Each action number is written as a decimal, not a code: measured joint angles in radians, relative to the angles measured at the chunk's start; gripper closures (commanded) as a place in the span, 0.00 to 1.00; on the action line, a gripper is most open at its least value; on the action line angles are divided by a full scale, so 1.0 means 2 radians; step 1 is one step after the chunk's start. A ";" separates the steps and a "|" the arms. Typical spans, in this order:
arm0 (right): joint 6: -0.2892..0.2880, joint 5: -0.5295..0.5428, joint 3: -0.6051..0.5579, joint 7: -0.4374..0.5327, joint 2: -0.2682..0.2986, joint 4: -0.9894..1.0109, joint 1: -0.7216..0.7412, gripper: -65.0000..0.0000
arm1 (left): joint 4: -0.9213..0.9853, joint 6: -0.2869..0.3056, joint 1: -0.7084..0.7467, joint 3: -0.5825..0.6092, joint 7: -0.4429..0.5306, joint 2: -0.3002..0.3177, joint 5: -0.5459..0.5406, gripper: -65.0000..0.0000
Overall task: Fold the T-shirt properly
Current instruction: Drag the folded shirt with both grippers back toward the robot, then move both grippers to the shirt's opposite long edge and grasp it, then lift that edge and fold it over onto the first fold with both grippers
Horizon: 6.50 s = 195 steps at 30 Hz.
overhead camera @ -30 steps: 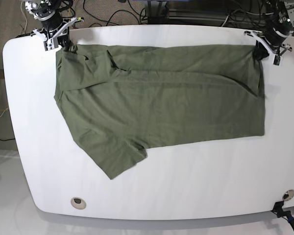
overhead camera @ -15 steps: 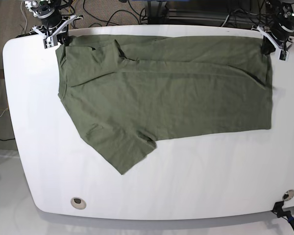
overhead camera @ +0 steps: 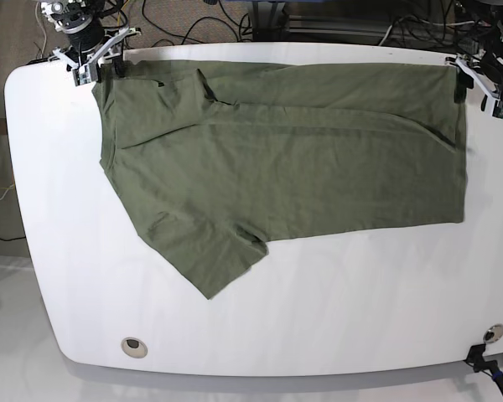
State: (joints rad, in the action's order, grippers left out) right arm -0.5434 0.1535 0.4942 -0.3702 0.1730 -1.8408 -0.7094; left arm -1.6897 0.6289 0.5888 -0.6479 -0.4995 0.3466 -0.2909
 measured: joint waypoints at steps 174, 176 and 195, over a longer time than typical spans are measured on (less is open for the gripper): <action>-0.080 0.002 -0.097 -0.043 0.049 0.132 0.319 1.00 | 0.261 0.036 -0.360 0.044 -0.038 -0.021 0.056 1.00; -0.080 0.002 -0.097 -0.043 0.049 0.107 0.295 1.00 | 0.223 0.033 -0.331 0.045 -0.058 -0.020 0.040 1.00; -0.080 0.001 -0.051 -0.043 0.032 -0.029 0.131 1.00 | 0.015 0.036 -0.125 0.001 -0.090 -0.029 -0.064 1.00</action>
State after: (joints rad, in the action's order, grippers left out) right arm -0.7036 0.1551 0.3927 -0.4564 0.2375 -1.8988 -0.4469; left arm -1.6588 0.7002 0.3382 -0.6460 -0.6804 0.2882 -0.4187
